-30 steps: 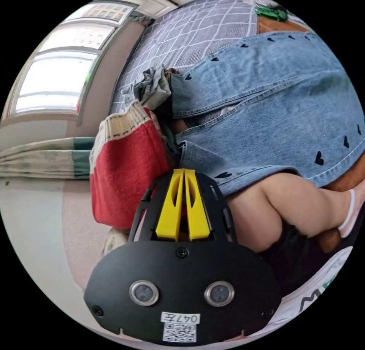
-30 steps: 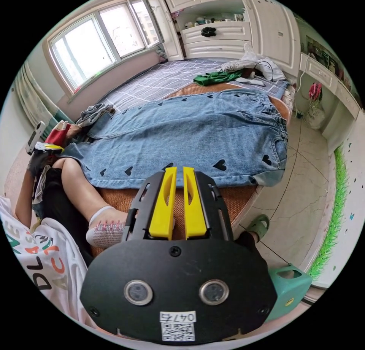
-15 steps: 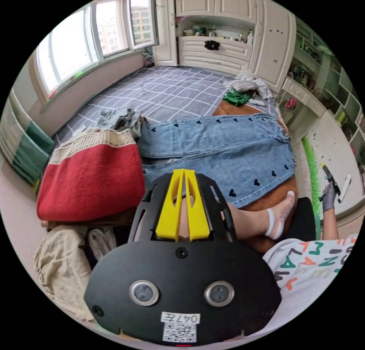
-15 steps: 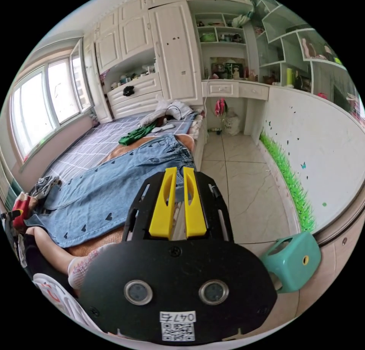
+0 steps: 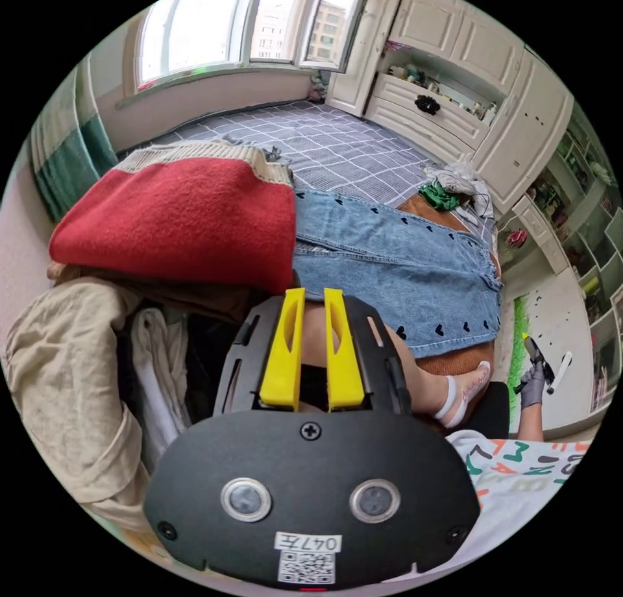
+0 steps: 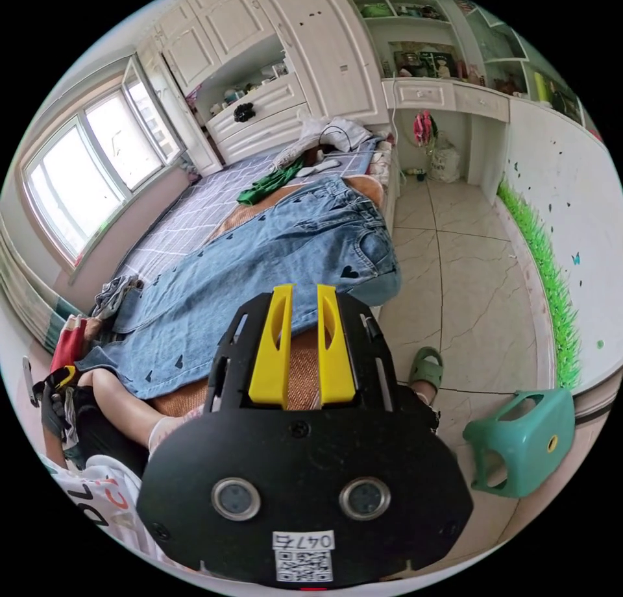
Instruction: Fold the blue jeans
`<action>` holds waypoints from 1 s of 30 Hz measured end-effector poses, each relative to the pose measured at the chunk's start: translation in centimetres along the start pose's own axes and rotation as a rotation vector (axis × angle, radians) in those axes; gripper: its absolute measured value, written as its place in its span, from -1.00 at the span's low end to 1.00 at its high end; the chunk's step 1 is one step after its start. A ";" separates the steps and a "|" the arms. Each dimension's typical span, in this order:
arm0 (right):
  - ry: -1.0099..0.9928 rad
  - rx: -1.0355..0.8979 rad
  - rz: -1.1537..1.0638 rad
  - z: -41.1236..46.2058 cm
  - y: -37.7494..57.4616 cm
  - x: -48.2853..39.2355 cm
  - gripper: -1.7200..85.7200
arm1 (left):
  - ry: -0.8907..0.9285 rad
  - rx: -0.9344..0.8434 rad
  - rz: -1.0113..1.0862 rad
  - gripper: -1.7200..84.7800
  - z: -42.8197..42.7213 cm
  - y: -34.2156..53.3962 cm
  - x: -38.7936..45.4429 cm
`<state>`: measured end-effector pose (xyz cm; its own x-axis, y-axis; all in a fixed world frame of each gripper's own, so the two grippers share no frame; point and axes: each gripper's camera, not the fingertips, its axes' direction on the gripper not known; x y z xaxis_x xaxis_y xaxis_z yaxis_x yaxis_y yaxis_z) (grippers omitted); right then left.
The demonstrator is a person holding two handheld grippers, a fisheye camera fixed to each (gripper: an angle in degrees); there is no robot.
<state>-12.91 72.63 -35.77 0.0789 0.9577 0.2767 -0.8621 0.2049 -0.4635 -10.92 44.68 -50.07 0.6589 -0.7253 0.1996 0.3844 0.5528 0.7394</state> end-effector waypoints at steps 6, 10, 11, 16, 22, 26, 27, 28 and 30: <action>-0.015 -0.021 -0.037 1.7 0.6 0.4 -0.91 | 0.083 -0.032 -0.120 -0.65 4.0 1.9 -3.7; 0.000 -0.039 -0.003 2.6 1.4 2.4 -0.91 | 0.053 -0.030 -0.170 -0.69 6.7 3.0 -5.1; 0.005 -0.044 0.026 2.9 1.7 3.6 -0.90 | 0.037 -0.030 -0.180 -0.72 7.0 3.3 -5.3; 0.043 -0.080 0.181 5.7 2.6 9.6 -0.84 | 0.163 -0.007 -0.175 -0.95 8.4 7.2 -6.9; -0.185 -0.141 0.574 13.6 4.0 20.3 -0.80 | 0.260 0.094 -0.144 -0.97 6.7 11.5 -6.9; -0.397 -0.098 0.846 18.9 6.8 25.5 -0.80 | 0.258 0.203 -0.126 -0.98 4.2 13.8 -6.8; -0.438 -0.089 0.885 20.0 7.3 26.1 -0.82 | 0.245 0.232 -0.121 -0.98 3.5 14.6 -6.7; -0.454 -0.088 0.895 20.4 7.4 26.2 -0.83 | 0.234 0.253 -0.118 -0.98 3.0 15.4 -6.7; -0.436 -0.030 0.876 20.1 7.4 26.3 -0.93 | 0.228 0.274 -0.119 -0.98 2.7 16.7 -6.6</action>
<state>-27.29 95.27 -14.97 -0.7805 0.6157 0.1081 -0.5135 -0.5328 -0.6726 -10.55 57.60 -37.33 0.7591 -0.6506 -0.0239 0.3002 0.3172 0.8996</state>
